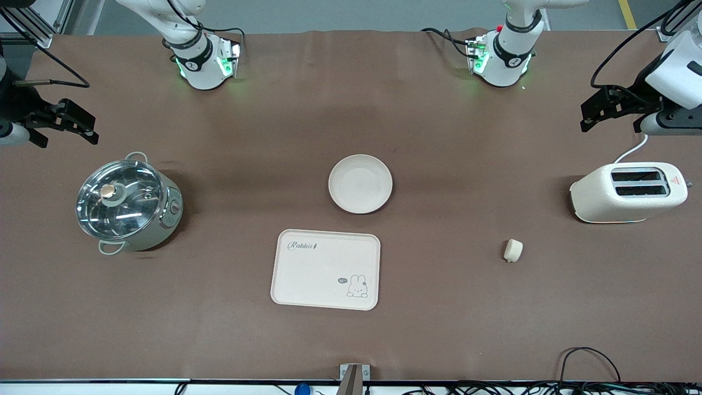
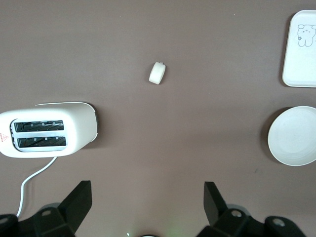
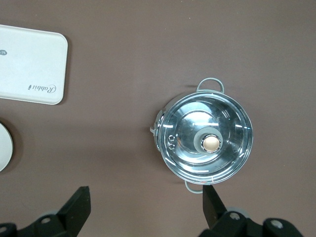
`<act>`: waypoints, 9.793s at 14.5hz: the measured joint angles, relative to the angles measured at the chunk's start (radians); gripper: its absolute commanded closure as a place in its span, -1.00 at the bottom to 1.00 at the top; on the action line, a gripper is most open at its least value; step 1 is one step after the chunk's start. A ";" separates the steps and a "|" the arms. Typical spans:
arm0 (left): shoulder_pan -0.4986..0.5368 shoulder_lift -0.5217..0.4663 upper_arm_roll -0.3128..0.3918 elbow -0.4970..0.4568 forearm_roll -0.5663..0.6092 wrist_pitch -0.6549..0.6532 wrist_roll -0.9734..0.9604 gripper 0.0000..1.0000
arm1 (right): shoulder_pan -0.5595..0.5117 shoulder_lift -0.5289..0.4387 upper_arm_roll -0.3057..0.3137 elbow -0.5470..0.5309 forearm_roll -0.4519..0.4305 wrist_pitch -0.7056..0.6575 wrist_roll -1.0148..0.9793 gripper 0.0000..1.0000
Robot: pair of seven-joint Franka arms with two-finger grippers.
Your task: Place bun in plate and plate on tray
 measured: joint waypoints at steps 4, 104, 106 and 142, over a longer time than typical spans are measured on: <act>0.000 0.000 0.000 0.000 0.003 0.000 0.000 -1.00 | 0.000 0.000 0.000 0.000 0.000 0.000 0.000 -1.00; 0.042 0.077 -0.016 0.030 0.042 0.060 0.029 -1.00 | 0.707 0.663 0.019 -0.343 0.292 1.127 0.501 0.99; 0.040 0.044 -0.001 -0.008 0.033 0.060 0.036 -1.00 | 0.694 0.663 0.006 -0.307 0.293 1.079 0.501 0.99; 0.034 0.050 0.000 -0.030 0.033 0.068 0.036 -1.00 | 0.108 0.288 -0.025 0.072 0.005 0.337 0.279 -1.00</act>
